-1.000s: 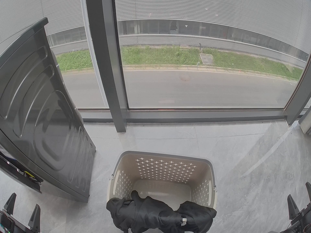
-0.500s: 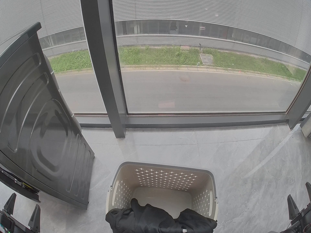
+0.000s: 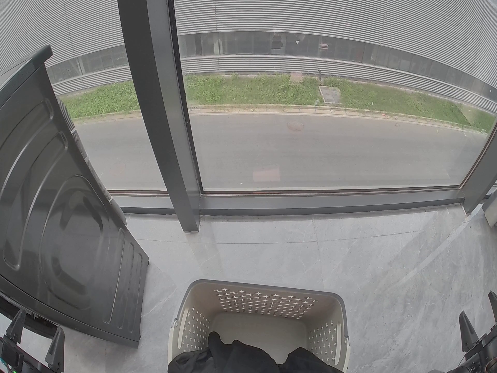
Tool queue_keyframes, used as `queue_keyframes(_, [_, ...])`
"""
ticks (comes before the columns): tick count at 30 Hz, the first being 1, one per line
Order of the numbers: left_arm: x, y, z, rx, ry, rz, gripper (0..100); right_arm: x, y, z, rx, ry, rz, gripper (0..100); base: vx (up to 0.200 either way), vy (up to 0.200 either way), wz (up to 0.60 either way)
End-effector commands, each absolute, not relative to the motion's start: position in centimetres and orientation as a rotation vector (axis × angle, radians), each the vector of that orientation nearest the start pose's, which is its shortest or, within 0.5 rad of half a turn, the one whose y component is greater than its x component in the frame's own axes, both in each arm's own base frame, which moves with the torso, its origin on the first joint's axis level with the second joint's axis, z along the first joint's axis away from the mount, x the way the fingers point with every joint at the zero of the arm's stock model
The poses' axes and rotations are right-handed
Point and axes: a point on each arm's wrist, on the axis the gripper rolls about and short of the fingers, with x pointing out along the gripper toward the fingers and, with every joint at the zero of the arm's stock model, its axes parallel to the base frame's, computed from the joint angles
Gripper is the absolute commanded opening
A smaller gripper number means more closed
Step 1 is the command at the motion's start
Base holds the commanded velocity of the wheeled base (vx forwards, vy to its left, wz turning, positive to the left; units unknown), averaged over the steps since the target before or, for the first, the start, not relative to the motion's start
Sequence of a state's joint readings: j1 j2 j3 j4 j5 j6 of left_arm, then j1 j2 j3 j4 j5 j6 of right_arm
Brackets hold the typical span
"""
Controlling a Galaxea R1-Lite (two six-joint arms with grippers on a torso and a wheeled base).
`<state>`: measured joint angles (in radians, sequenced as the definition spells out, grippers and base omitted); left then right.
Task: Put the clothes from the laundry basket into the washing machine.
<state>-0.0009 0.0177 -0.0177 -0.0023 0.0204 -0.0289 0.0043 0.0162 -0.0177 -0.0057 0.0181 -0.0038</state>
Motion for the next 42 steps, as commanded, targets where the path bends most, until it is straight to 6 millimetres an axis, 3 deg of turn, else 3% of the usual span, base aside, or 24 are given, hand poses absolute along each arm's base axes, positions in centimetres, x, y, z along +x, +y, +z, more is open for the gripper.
queue_keyframes(1, [-2.27,0.05,7.67,-0.029,-0.002,0.021,100,-2.28,0.03,7.61,-0.005,-0.006,0.023,100,0.0,0.0,0.0])
queue_keyframes(33, [-2.27,0.04,7.67,-0.031,-0.002,0.02,100,-2.28,0.03,7.61,-0.006,-0.006,0.021,100,0.0,0.0,0.0])
queue_keyframes(42, [-2.27,0.04,7.67,-0.031,-0.002,0.02,100,-2.28,0.03,7.61,-0.006,-0.006,0.021,100,-0.2,0.0,0.0])
